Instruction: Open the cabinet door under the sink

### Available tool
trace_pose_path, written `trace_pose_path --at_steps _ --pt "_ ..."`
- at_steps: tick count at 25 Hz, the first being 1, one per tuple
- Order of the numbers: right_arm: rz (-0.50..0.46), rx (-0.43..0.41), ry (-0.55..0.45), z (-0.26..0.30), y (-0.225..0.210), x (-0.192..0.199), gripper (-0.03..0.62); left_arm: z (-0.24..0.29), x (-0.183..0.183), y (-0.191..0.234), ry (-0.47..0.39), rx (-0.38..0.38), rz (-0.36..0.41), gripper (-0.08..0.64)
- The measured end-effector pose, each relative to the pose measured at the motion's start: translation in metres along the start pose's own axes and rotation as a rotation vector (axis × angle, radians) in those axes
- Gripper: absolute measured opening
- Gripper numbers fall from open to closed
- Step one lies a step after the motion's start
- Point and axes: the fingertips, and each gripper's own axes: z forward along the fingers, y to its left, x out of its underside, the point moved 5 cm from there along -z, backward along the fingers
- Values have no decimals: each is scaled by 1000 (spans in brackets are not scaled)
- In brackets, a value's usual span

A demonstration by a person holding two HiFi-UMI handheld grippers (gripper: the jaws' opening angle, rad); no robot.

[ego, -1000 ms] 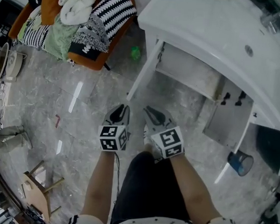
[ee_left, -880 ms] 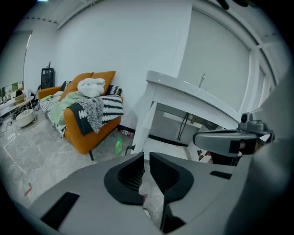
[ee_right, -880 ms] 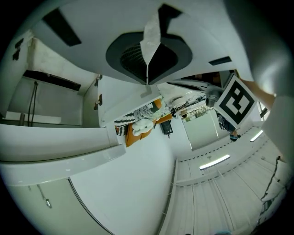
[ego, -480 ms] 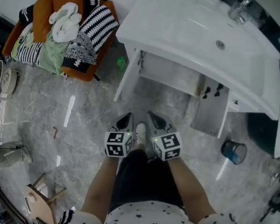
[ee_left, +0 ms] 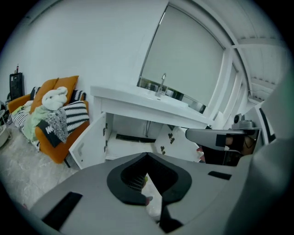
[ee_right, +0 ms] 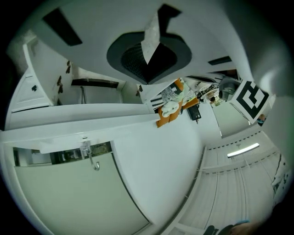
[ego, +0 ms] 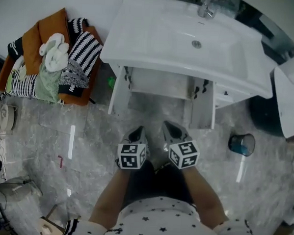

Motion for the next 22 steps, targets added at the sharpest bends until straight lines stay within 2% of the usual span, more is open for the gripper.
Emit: trace_pose_path --at_steps 6,12,22 --pt "25 86 -51 -62 -10 -7 9 -16 -7 -41 23 29 69 4" --pt "-2 132 -69 -111 -14 -16 9 -39 -15 -77 36 32 88 3" --pt "-23 114 -111 -175 -7 -21 9 -71 -12 -131 21 64 124 3"
